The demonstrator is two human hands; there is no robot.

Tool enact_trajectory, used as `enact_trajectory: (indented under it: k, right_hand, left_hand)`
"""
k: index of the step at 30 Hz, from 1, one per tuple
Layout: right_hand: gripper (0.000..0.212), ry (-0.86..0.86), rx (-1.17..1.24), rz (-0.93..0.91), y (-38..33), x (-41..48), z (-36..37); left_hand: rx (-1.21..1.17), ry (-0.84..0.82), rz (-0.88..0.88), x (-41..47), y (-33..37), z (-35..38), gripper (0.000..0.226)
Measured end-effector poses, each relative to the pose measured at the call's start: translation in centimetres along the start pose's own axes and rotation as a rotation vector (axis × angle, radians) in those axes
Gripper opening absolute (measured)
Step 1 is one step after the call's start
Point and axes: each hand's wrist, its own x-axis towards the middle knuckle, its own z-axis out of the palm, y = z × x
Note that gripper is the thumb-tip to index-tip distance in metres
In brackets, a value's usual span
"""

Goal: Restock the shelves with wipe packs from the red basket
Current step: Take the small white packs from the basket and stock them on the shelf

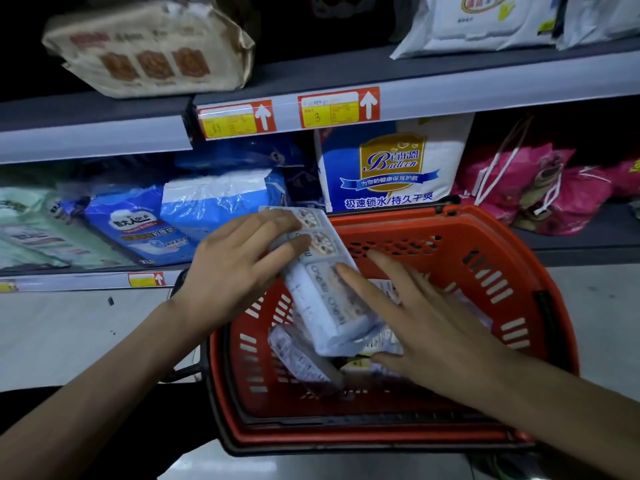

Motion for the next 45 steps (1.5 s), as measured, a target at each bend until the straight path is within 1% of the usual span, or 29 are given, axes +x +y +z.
enact_trajectory:
  k: [1, 3, 6, 9, 11, 13, 14, 17, 20, 21, 22, 24, 26, 27, 30, 32, 34, 36, 39, 41, 44, 45]
  right_hand:
    - [0.120, 0.075, 0.019, -0.015, -0.3, 0.1, 0.2]
    - [0.104, 0.182, 0.071, -0.030, -0.4, 0.3, 0.6]
    - [0.083, 0.225, 0.271, 0.035, -0.5, 0.8, 0.2]
    - [0.070, 0.263, 0.608, 0.138, -0.7, 1.4, -0.7]
    - [0.050, 0.296, 0.838, 0.232, -0.7, 1.8, -1.9]
    - [0.031, 0.242, 1.097, 0.329, -0.4, 1.9, -2.9]
    - [0.028, 0.209, 1.221, 0.369, -0.2, 1.8, -3.2]
    - [0.041, 0.177, 1.438, 0.522, 0.3, 1.4, -2.8]
    - [0.058, 0.118, 1.649, 0.602, 0.7, 1.1, -2.3]
    - [0.063, 0.108, 1.735, 0.626, 0.8, 1.0, -2.3]
    - [0.063, 0.106, 1.817, 0.639, 0.9, 1.0, -2.4]
    - [0.053, 0.111, 1.935, 0.664, 1.0, 1.0, -2.8]
    - [0.033, 0.107, 1.969, 0.664, 1.1, 0.8, -3.1]
    - [0.029, 0.106, 1.971, 0.658, 1.0, 0.8, -3.3]
    - [0.035, 0.122, 1.980, 0.640, 0.9, 0.9, -4.0]
    - [0.042, 0.149, 2.062, 0.654, 1.0, 1.0, -4.2]
    - [0.052, 0.173, 2.098, 0.659, 1.0, 1.0, -4.6]
    - [0.054, 0.186, 2.074, 0.617, 0.7, 1.0, -5.1]
    - [0.048, 0.177, 1.987, 0.535, 0.2, 1.4, -5.9]
    - [0.046, 0.171, 1.877, 0.473, -0.2, 1.7, -6.3]
    - [0.040, 0.258, 1.602, 0.370, -1.1, 1.8, -7.1]
    - [0.039, 0.307, 1.494, 0.334, -1.4, 1.7, -7.2]
  left_hand:
    - [-0.014, 0.005, -0.011, 0.4, 0.2, 0.0, 0.028]
    - [-0.064, 0.024, -0.053, 1.1, 0.5, 0.1, 0.027]
    - [-0.178, -0.011, -0.133, 1.4, 0.8, 0.2, 0.037]
    - [-0.280, -0.048, -0.282, 1.5, 0.7, 0.3, 0.047]
    - [-0.388, -0.052, -0.411, 1.5, 0.8, 0.4, 0.054]
    - [-0.518, -0.043, -0.561, 1.6, 1.2, 0.4, 0.061]
    - [-0.585, -0.027, -0.654, 1.7, 1.3, 0.4, 0.062]
    - [-0.869, 0.013, -1.005, 2.1, 1.4, 0.4, 0.056]
    - [-1.265, -0.108, -1.290, 2.6, 1.6, 0.5, 0.045]
    - [-1.384, -0.143, -1.347, 2.8, 1.8, 0.4, 0.042]
    - [-1.481, -0.146, -1.380, 2.9, 2.0, 0.4, 0.040]
    - [-1.566, -0.129, -1.395, 3.2, 2.4, 0.3, 0.038]
    - [-1.557, -0.153, -1.363, 3.4, 2.3, 0.2, 0.042]
    - [-1.559, -0.165, -1.345, 3.4, 2.2, 0.0, 0.044]
    - [-1.629, -0.164, -1.303, 3.3, 1.7, -0.3, 0.047]
    - [-1.689, -0.149, -1.303, 3.4, 1.6, -0.6, 0.048]
    - [-1.762, -0.078, -1.339, 3.6, 1.6, -0.9, 0.042]
    - [-1.849, 0.013, -1.388, 3.9, 1.5, -1.3, 0.035]
    - [-2.014, 0.166, -1.438, 4.3, 1.4, -2.1, 0.026]
    - [-2.097, 0.289, -1.458, 4.8, 1.3, -2.7, 0.025]
    - [-2.131, 0.393, -1.429, 5.4, 1.4, -3.7, 0.018]
    - [-2.145, 0.414, -1.406, 5.4, 1.5, -3.9, 0.019]
